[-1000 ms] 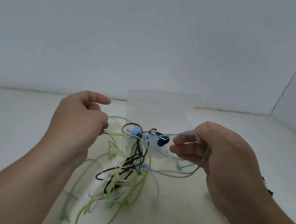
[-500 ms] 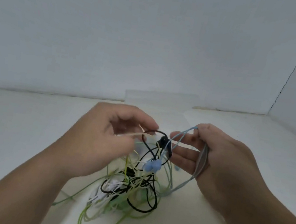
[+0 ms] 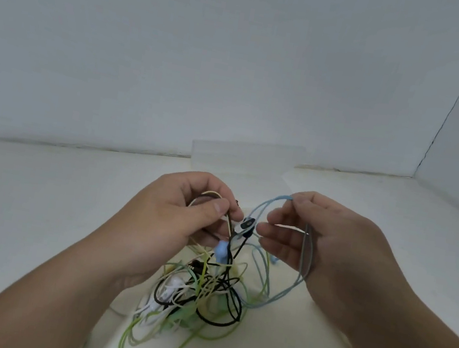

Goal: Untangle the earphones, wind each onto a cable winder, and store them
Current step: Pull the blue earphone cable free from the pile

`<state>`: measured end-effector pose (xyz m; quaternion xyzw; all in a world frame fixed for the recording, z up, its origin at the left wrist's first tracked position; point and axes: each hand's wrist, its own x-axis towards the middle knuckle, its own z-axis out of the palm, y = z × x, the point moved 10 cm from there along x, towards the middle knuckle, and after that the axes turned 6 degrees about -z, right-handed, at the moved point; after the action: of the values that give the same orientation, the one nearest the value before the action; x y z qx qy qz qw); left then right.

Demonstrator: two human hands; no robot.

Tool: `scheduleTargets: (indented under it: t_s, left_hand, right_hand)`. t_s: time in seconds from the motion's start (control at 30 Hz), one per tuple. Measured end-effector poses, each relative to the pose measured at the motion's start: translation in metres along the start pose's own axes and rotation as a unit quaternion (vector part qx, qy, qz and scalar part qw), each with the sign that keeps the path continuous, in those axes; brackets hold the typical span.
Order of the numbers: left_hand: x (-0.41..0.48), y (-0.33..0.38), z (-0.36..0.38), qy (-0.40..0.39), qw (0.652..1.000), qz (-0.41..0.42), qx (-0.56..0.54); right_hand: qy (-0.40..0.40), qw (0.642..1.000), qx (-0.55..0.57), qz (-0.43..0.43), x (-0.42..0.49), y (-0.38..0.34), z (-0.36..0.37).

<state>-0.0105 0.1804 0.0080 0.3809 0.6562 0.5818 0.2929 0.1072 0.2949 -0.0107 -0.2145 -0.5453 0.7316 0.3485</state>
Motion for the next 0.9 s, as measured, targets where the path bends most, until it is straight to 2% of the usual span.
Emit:
scheduleTargets:
  t_s: [0.13, 0.3, 0.4, 0.63, 0.9]
  left_hand:
    - [0.002, -0.009, -0.001, 0.006, 0.997, -0.048, -0.061]
    - [0.002, -0.014, 0.005, -0.028, 0.996, -0.057, -0.068]
    - [0.003, -0.017, 0.006, -0.034, 0.992, -0.069, -0.104]
    - [-0.001, -0.012, 0.012, -0.060, 0.977, -0.066, -0.193]
    - [-0.004, -0.005, 0.016, -0.076, 0.976, -0.051, -0.195]
  right_hand:
    - [-0.026, 0.999, 0.023, 0.022, -0.004, 0.002, 0.008]
    - [-0.080, 0.995, 0.051, 0.032, -0.008, 0.000, 0.020]
    - [-0.097, 0.994, 0.030, 0.040, -0.009, 0.003, 0.022]
    - [0.022, 0.993, -0.103, 0.046, -0.001, 0.013, -0.010]
    - [0.022, 0.975, -0.218, -0.044, 0.000, -0.003, -0.007]
